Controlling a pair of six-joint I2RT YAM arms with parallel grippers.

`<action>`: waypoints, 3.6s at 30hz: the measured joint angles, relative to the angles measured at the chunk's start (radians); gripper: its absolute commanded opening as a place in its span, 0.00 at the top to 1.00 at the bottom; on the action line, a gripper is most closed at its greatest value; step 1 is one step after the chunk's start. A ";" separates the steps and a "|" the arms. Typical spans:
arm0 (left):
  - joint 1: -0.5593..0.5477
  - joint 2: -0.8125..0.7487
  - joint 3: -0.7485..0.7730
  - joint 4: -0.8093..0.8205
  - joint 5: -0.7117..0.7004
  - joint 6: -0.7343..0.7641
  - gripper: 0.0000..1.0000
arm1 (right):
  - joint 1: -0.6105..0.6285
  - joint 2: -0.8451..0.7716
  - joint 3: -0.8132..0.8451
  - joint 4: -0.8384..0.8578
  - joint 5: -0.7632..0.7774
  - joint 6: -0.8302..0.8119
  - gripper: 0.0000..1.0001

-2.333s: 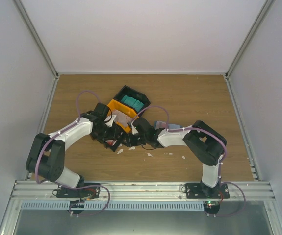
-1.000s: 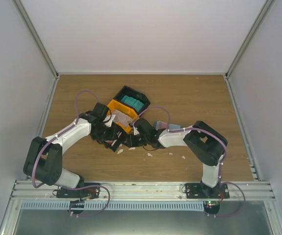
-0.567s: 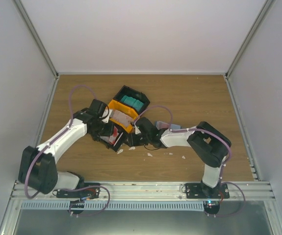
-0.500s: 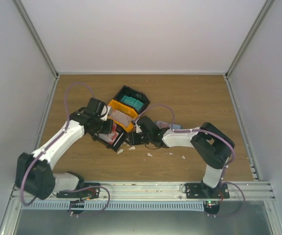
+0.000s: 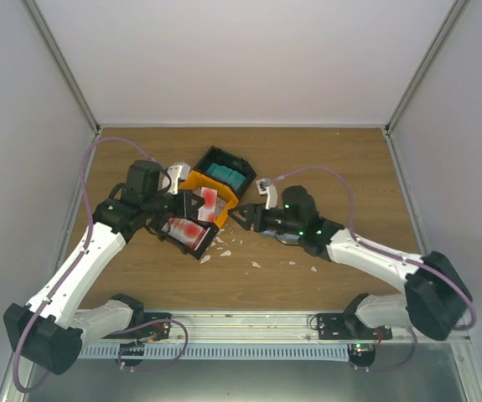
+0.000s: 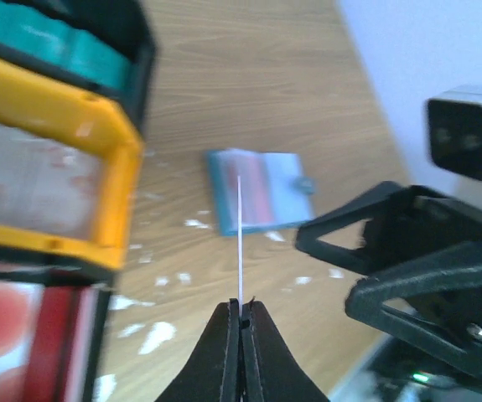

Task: Put the credit cards into the card holder
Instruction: Pick up the credit card from the storage box, then insert the credit card into the card holder.

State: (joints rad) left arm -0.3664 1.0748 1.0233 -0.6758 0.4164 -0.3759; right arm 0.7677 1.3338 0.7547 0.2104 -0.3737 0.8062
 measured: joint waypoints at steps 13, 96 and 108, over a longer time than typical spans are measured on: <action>-0.022 -0.003 -0.154 0.455 0.456 -0.448 1.00 | -0.036 -0.240 -0.129 0.135 -0.134 0.220 0.52; -0.372 0.977 0.316 0.380 -0.203 -0.084 0.79 | -0.736 0.294 -0.190 -0.112 -0.420 -0.080 0.99; -0.372 0.971 0.297 0.406 -0.197 -0.084 0.78 | -0.695 0.354 -0.192 -0.010 -0.421 -0.036 0.99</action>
State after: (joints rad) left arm -0.7387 2.0457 1.3205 -0.2699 0.2192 -0.4599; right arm 0.0731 1.6875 0.5629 0.2005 -0.7948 0.7700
